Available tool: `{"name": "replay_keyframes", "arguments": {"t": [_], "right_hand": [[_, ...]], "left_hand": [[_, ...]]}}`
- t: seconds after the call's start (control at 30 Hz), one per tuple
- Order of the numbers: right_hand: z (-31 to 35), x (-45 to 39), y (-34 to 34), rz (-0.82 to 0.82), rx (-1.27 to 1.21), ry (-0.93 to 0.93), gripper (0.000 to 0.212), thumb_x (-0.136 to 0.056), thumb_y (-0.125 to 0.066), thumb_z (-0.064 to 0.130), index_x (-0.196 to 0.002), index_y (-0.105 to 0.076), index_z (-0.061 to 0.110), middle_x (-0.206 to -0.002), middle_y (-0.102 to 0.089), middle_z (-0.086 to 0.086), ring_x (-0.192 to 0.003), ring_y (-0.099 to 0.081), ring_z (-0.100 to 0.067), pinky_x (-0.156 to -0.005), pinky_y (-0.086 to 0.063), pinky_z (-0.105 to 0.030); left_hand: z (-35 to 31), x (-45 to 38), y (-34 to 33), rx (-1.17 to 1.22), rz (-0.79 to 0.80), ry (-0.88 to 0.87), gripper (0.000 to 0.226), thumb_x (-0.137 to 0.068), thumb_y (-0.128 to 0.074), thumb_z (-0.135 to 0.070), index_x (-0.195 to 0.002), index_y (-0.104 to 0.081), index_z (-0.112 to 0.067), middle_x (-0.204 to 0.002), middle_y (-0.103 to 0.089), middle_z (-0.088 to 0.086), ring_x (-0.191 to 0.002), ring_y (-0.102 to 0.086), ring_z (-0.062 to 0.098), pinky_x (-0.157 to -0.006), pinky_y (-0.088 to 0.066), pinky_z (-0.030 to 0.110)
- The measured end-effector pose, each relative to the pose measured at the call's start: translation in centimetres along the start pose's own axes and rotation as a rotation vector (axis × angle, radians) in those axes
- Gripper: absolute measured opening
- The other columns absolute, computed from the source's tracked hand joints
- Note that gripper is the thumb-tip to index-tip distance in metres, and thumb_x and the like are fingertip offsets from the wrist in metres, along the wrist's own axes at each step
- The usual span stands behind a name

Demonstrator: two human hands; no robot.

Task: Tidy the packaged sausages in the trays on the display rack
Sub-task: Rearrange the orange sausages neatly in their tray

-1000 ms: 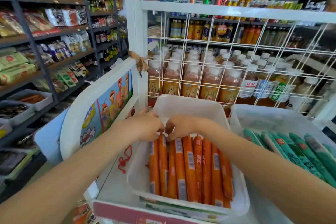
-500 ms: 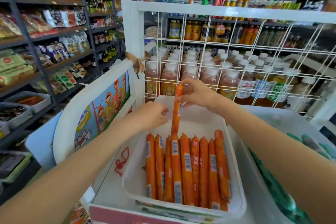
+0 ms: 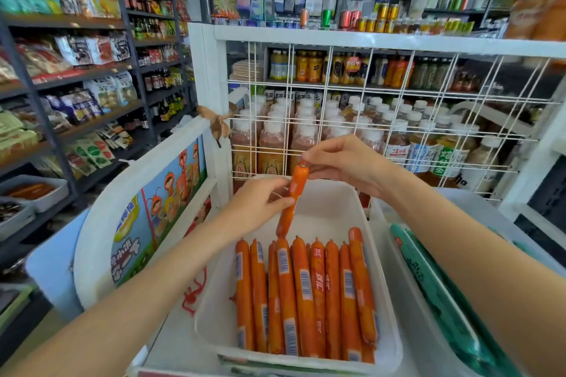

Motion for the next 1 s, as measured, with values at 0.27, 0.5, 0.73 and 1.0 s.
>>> {"name": "replay_keyframes", "arguments": {"t": [0.27,0.5,0.73,1.0], "right_hand": [[1.1,0.6,0.2,0.059,-0.118,-0.051,0.012,-0.083,-0.061,0.007,-0.076,-0.070,0.007,-0.076,-0.073,-0.004,-0.077,-0.070,-0.013,-0.072,-0.055,-0.018],[0.8,0.5,0.8,0.049,-0.135,-0.041,0.010,-0.084,-0.058,0.000,-0.087,-0.067,-0.001,-0.078,-0.072,-0.006,-0.078,-0.070,-0.014,-0.073,-0.056,-0.020],[0.6,1.3,0.9,0.036,-0.064,0.013,0.027,-0.085,-0.055,-0.007,-0.109,-0.062,0.004,-0.101,-0.069,-0.009,-0.093,-0.067,-0.017,-0.078,-0.055,-0.020],[-2.0,2.7,-1.8,0.201,0.603,0.063,0.086,-0.075,-0.074,0.008,-0.141,-0.023,0.032,-0.111,-0.061,-0.002,-0.081,-0.069,-0.013,-0.082,-0.055,-0.027]], "left_hand": [[-1.2,0.2,0.8,-0.051,-0.024,-0.036,0.019,-0.091,-0.054,-0.019,-0.107,-0.063,-0.016,-0.103,-0.067,-0.004,-0.095,-0.062,0.006,-0.082,-0.046,0.014],[-1.7,0.2,0.9,-0.066,-0.017,-0.036,0.021,-0.090,-0.055,-0.019,-0.109,-0.063,-0.016,-0.106,-0.067,-0.002,-0.099,-0.062,0.009,-0.087,-0.048,0.022],[-1.3,-0.7,1.5,0.149,-0.041,0.058,0.018,-0.091,-0.053,-0.016,-0.108,-0.061,-0.015,-0.104,-0.065,0.002,-0.098,-0.063,0.017,-0.084,-0.052,0.030],[-0.8,-1.5,2.7,0.914,-0.232,0.489,0.015,-0.093,-0.051,-0.021,-0.102,-0.060,-0.011,-0.088,-0.065,0.008,-0.081,-0.064,0.019,-0.067,-0.058,0.026]]}}
Point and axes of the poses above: each hand's wrist, its own x-axis away from the middle knuckle, its own y-axis out of the back of the hand, z = x × y, the point moved 3 cm from there along -x, towards the middle knuckle
